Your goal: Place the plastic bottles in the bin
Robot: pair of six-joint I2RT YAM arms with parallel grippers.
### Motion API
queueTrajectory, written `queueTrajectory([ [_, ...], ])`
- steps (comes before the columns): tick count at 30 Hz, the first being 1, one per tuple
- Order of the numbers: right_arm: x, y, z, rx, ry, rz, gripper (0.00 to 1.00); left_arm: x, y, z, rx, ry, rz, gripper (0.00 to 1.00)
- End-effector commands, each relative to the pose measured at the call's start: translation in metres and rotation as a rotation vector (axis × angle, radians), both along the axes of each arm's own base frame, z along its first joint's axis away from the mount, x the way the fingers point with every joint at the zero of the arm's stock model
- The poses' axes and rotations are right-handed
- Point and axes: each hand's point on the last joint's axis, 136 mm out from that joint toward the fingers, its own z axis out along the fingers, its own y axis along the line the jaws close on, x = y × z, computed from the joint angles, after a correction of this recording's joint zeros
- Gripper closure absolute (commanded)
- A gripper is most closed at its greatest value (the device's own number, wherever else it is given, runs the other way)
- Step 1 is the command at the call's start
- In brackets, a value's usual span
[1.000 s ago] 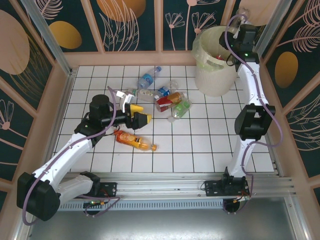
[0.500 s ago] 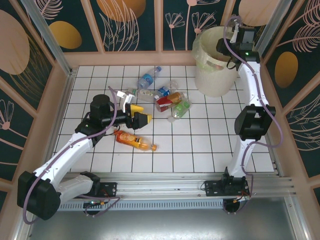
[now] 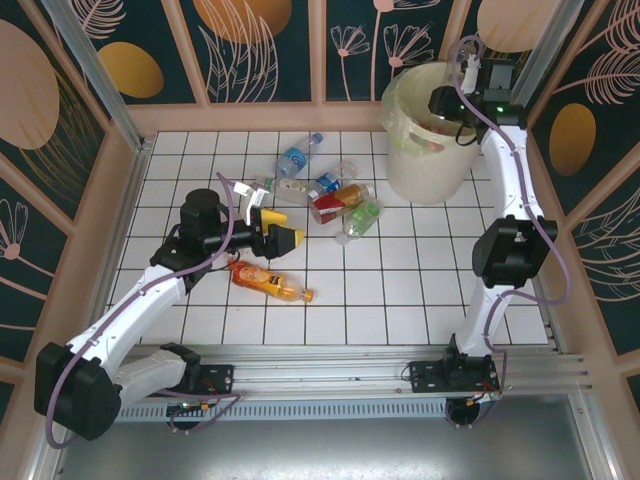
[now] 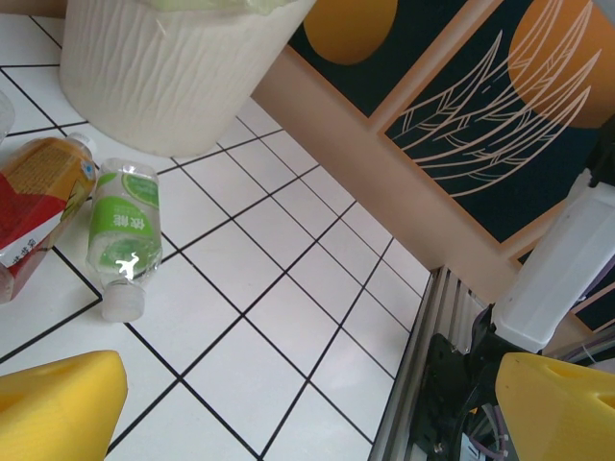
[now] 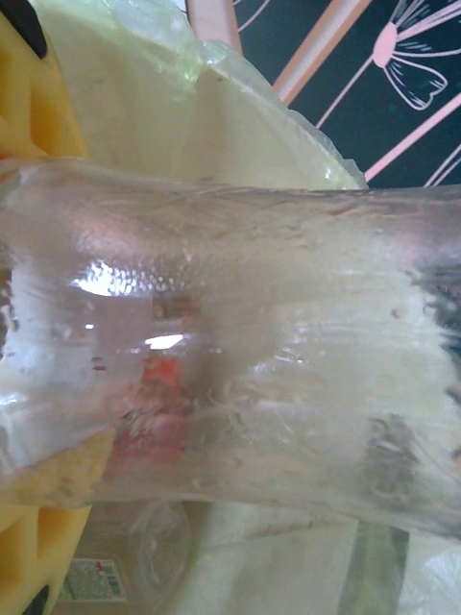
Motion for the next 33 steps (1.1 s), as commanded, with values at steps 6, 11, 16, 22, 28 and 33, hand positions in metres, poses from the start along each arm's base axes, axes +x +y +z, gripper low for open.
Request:
queueTrajectory([
  [6, -0.063, 0.013, 0.005, 0.037, 0.061, 0.052, 0.53, -0.005, -0.003, 0.003, -0.016, -0.029, -0.033, 0.01],
  [11, -0.082, 0.011, 0.001, 0.041, 0.071, 0.028, 0.52, -0.006, -0.003, 0.004, -0.019, -0.030, -0.036, 0.01],
  [16, -0.074, -0.003, 0.006, 0.032, 0.049, -0.065, 0.52, -0.006, -0.003, 0.004, -0.020, -0.030, -0.035, 0.01],
  [22, -0.046, -0.019, -0.001, -0.047, 0.030, -0.181, 0.52, -0.004, -0.003, 0.003, -0.015, -0.028, -0.025, 0.01],
  [28, -0.034, -0.006, -0.027, -0.079, 0.101, -0.156, 0.49, -0.004, -0.001, 0.002, -0.008, -0.033, -0.013, 0.01],
  [33, -0.036, 0.002, -0.043, -0.087, 0.146, -0.153, 0.47, -0.001, -0.002, -0.001, -0.002, -0.021, -0.009, 0.01],
])
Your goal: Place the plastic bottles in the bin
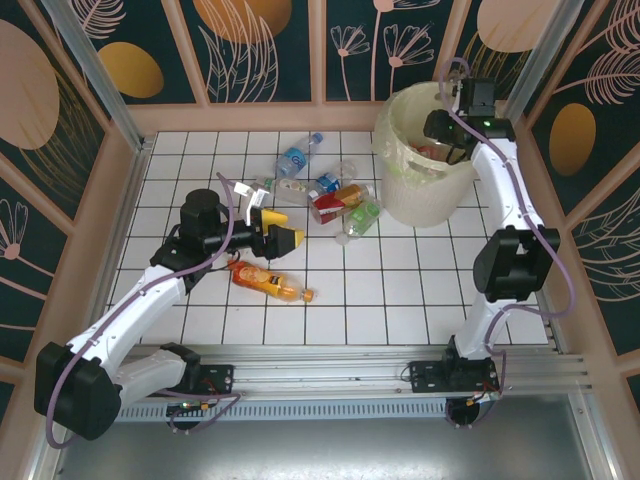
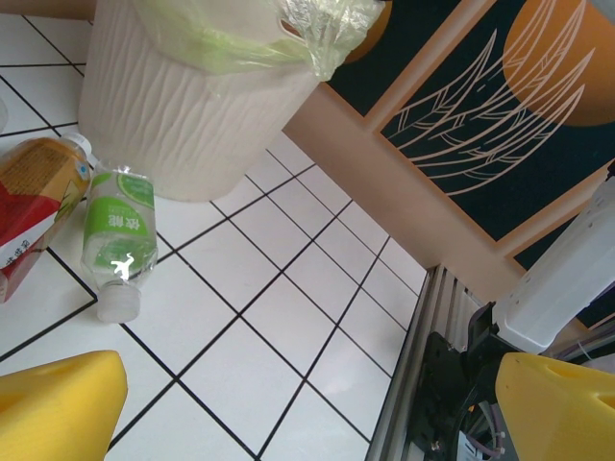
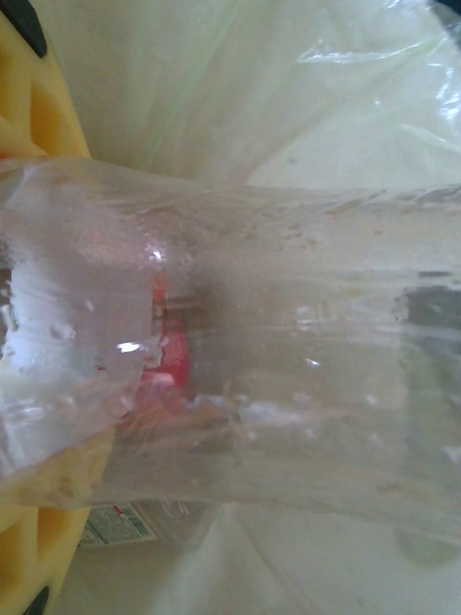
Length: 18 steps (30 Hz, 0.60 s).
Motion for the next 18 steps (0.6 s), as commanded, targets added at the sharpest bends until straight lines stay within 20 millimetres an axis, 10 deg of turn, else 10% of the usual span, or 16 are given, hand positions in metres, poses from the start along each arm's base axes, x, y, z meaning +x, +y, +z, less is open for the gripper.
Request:
queueTrajectory([
  [1, -0.002, 0.000, 0.000, -0.018, 0.011, -0.021, 0.47, 0.002, 0.000, -0.002, 0.008, -0.017, 0.009, 0.01],
  [10, -0.002, 0.000, -0.018, 0.006, 0.080, -0.041, 0.41, 0.015, 0.005, -0.015, 0.070, 0.008, 0.081, 0.01],
  [18, -0.001, -0.002, 0.005, 0.034, 0.048, -0.033, 0.30, 0.022, 0.007, -0.020, 0.108, 0.009, 0.124, 0.01],
])
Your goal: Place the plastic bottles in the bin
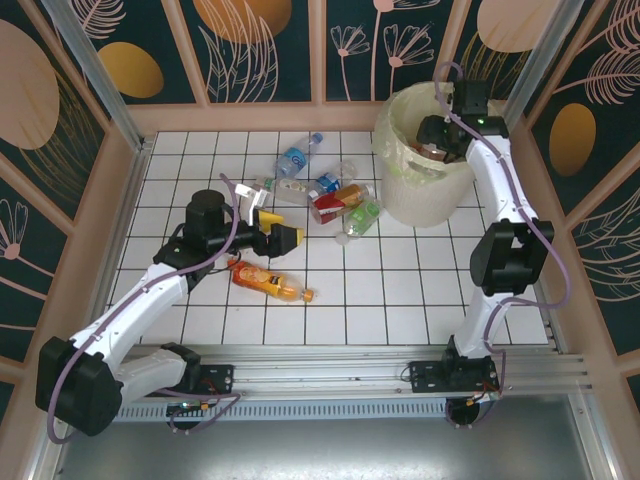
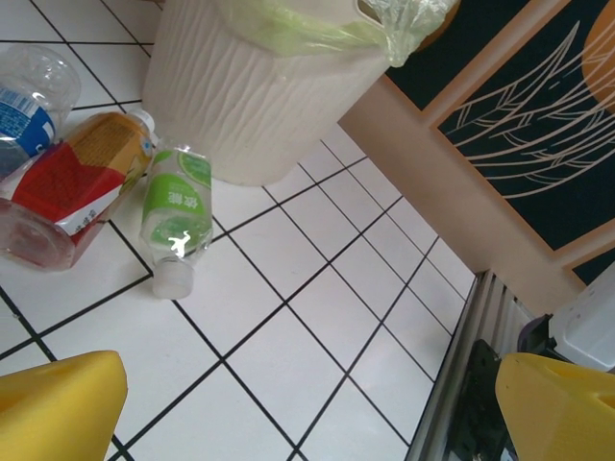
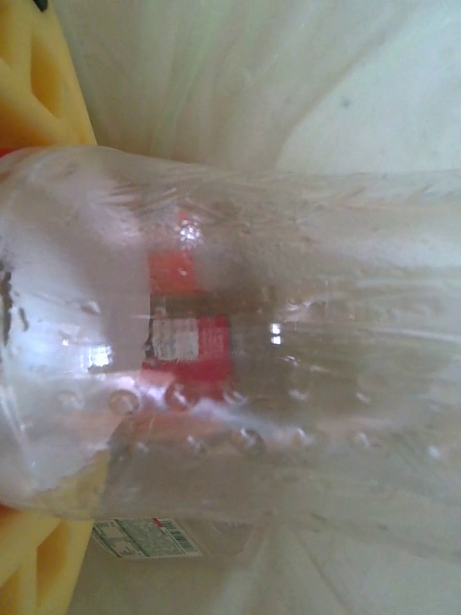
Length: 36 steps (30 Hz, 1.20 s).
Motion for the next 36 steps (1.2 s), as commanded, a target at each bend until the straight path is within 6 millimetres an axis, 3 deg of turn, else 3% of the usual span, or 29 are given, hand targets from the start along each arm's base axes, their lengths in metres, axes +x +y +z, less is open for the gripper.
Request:
queueTrajectory([
  [1, 0.000, -0.002, 0.032, 0.025, -0.055, -0.005, 0.28, 0.009, 0.002, 0.001, 0.046, -0.022, 0.042, 0.01],
  [10, -0.020, -0.006, 0.083, 0.082, -0.166, 0.005, 0.10, 0.033, 0.000, -0.005, 0.108, -0.031, 0.106, 0.01],
  [13, -0.033, -0.002, 0.104, 0.097, -0.230, 0.027, 0.09, 0.044, -0.005, -0.014, 0.133, -0.023, 0.115, 0.01],
  [17, -0.062, 0.013, 0.135, 0.120, -0.349, 0.103, 0.09, 0.064, -0.011, -0.035, 0.201, 0.007, 0.150, 0.02],
  [21, -0.102, 0.033, 0.154, 0.135, -0.450, 0.196, 0.09, 0.089, -0.020, -0.047, 0.264, 0.003, 0.159, 0.03],
  [29, -0.183, 0.080, 0.145, 0.252, -0.495, 0.383, 0.09, 0.130, -0.038, -0.098, 0.510, -0.018, 0.065, 0.08],
  [32, -0.206, 0.094, 0.137, 0.299, -0.485, 0.443, 0.10, 0.143, -0.042, -0.111, 0.585, -0.043, 0.023, 0.09],
  [36, -0.222, 0.094, 0.128, 0.333, -0.478, 0.445, 0.10, 0.159, -0.047, -0.130, 0.679, -0.043, -0.046, 0.10],
])
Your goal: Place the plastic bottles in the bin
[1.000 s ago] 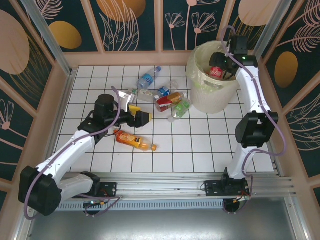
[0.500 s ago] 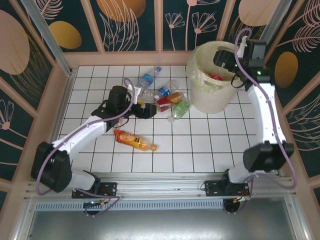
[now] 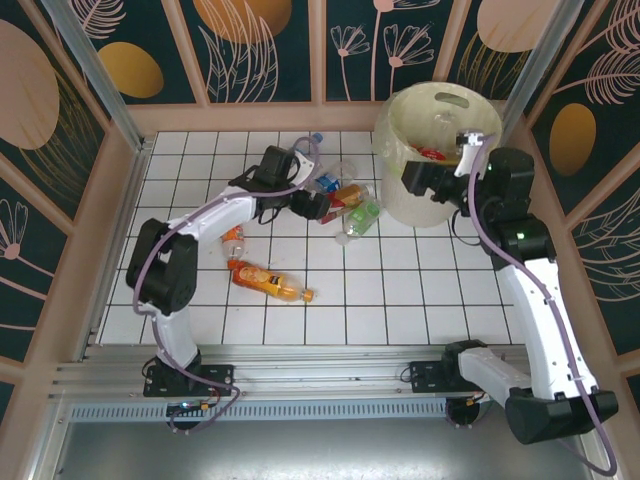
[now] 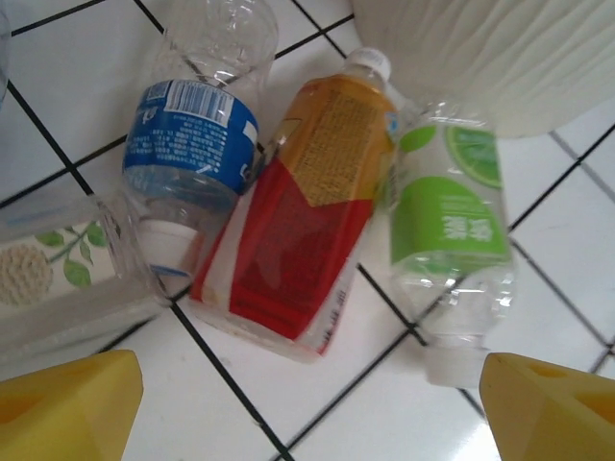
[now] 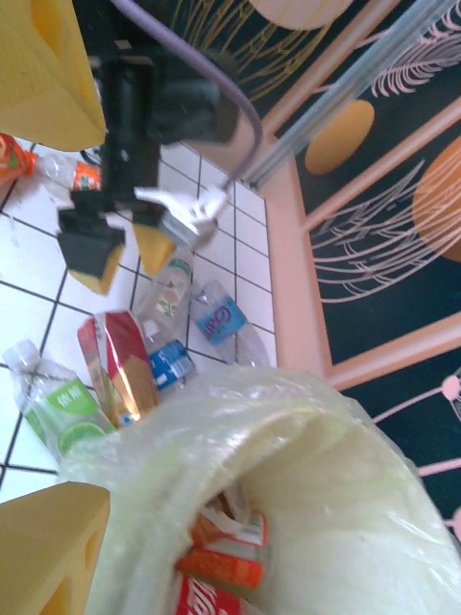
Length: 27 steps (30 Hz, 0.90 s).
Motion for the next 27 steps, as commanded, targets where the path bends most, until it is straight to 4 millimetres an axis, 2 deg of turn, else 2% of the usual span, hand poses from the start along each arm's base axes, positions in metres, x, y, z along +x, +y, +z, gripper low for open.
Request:
queueTrajectory([
  [1, -0.014, 0.007, 0.007, 0.052, -0.031, 0.041, 0.11, 0.003, -0.001, -0.020, 0.137, 0.024, -0.098, 0.11],
  [3, -0.019, 0.006, 0.005, 0.052, -0.031, 0.040, 0.11, 0.009, -0.001, -0.034, 0.183, 0.053, -0.114, 0.13],
  [5, -0.022, 0.004, 0.002, 0.045, -0.026, 0.033, 0.11, 0.015, -0.003, -0.043, 0.209, 0.071, -0.128, 0.22],
  [10, -0.024, 0.002, -0.004, 0.036, -0.014, 0.028, 0.11, 0.022, -0.011, -0.055, 0.225, 0.088, -0.156, 0.24],
  [13, -0.024, 0.002, -0.006, 0.035, -0.007, 0.024, 0.11, 0.023, -0.017, -0.063, 0.239, 0.101, -0.177, 0.34],
  [18, -0.023, 0.001, -0.008, 0.034, -0.002, 0.018, 0.11, 0.019, -0.022, -0.081, 0.290, 0.126, -0.195, 0.34],
  [21, -0.022, 0.001, -0.008, 0.032, 0.000, 0.015, 0.11, 0.019, -0.022, -0.091, 0.324, 0.131, -0.189, 0.27],
  [27, -0.022, 0.001, -0.007, 0.032, 0.001, 0.014, 0.11, 0.019, -0.023, -0.099, 0.353, 0.134, -0.184, 0.23],
])
